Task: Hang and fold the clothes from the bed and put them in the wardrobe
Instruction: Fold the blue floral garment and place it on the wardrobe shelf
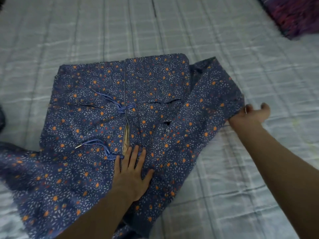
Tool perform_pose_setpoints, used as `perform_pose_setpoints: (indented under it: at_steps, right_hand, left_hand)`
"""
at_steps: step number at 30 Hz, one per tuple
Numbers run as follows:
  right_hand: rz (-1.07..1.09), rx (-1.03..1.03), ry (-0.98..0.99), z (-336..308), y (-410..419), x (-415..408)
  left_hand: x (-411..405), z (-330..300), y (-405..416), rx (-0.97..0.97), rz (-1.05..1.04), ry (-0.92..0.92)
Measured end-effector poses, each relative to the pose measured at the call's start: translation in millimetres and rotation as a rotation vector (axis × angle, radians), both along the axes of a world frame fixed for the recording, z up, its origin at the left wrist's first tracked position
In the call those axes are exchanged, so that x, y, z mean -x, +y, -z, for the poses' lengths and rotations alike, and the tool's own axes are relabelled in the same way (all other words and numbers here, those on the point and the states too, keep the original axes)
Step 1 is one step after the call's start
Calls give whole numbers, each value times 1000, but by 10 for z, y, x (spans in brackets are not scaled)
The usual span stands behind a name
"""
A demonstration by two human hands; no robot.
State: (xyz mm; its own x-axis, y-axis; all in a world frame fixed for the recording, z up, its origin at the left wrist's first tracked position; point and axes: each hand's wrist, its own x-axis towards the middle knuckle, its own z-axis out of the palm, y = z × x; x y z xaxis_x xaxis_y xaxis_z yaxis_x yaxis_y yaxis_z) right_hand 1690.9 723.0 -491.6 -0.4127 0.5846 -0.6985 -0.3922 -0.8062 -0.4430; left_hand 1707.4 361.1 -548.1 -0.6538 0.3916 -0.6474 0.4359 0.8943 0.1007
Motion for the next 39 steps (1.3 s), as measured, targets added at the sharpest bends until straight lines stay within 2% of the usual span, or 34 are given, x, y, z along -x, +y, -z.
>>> perform_pose_setpoints:
  at_steps: [1, 2, 4, 5, 6, 8, 10, 11, 12, 16, 21, 22, 26, 28, 30, 32, 33, 34, 35, 37, 39]
  right_hand:
    - [47, 13, 45, -34, 80, -44]
    - [1, 20, 24, -48, 179, -89]
    - [-262, 40, -183, -73, 290, -180]
    - [-412, 67, -224, -67, 358, -232]
    - [-598, 106, -118, -112, 355, -285]
    - [-864, -53, 57, -89, 431, -429]
    - [-950, -207, -3, -262, 391, -464]
    - [-969, -163, -71, -383, 380, -453]
    - [-917, -90, -105, -446, 416, -462]
    - [-500, -258, -375, -553, 570, -618]
    - [-44, -667, -668, -325, 847, -814]
    - [-57, -739, -733, -250, 891, -868]
    - [-343, -1049, -1157, -196, 505, -1122]
    - [-496, -1239, -1214, -173, 69, -1312]
    - [-803, -1163, -1068, -97, -503, -1456]
    - [-1094, -827, -854, 33, -1112, -1557]
    - [-1146, -595, -768, 79, -1403, -1577]
    - [-1140, -446, -721, 139, -1631, -1579]
    - [-1111, -401, -692, 180, -1817, -1565]
    - [-1032, -523, -690, 238, -2035, -1530]
    - [-980, -524, -641, 192, -2142, -1463]
  left_hand:
    - [0, -7, 0, 13, 8, 2]
    - [-1, -13, 4, 20, 10, 3]
    - [-1, -24, 8, 26, 9, 0]
    - [0, -31, 13, 26, 8, -5]
    - [2, -39, 19, 28, 5, -12]
    - [12, -58, 30, 44, 9, -23]
    - [14, -62, 31, 56, 16, -18]
    - [17, -65, 35, 57, 13, -16]
    - [20, -69, 40, 61, 9, -14]
    - [18, -69, 56, 100, 4, -26]
    - [31, -41, 49, 110, 27, -29]
    - [39, -40, 46, 113, 31, -32]
    - [58, -15, 10, 106, 52, -35]
    - [83, -8, 7, 99, 67, -54]
    - [119, -39, 2, 64, 56, -116]
    - [157, -98, -61, -53, 18, -169]
    - [153, -152, -132, -143, 9, -148]
    - [124, -209, -225, -263, 16, -68]
    - [53, -293, -339, -422, 34, 55]
    - [-180, -444, -568, -632, 182, 253]
    - [-519, -496, -768, -628, 376, 211]
